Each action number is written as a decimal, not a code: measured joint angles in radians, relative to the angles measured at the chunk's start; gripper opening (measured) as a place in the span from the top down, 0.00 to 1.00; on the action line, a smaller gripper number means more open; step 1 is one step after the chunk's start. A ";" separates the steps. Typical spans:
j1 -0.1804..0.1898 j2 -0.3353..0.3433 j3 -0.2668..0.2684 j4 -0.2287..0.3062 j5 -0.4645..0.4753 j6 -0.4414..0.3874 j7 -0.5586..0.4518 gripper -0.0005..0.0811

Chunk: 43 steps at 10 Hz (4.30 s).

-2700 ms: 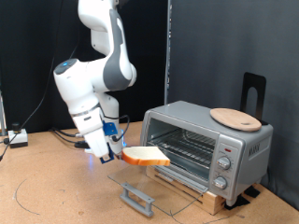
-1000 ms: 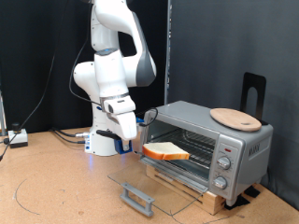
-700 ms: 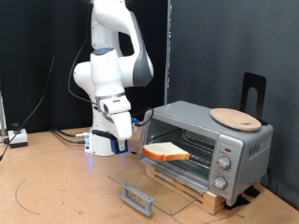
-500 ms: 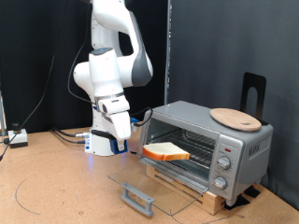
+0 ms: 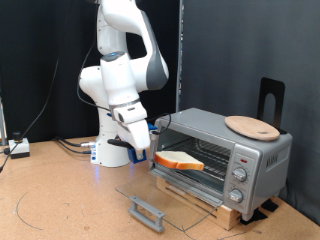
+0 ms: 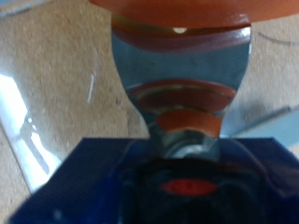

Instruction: Make a piece of toast with the oven

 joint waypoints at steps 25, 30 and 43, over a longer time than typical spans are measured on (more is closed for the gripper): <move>-0.092 0.001 0.046 0.012 -0.014 -0.019 -0.032 0.51; -0.077 0.027 0.094 0.011 0.008 -0.029 0.032 0.51; -0.152 0.031 -0.011 0.046 0.053 -0.139 -0.067 0.51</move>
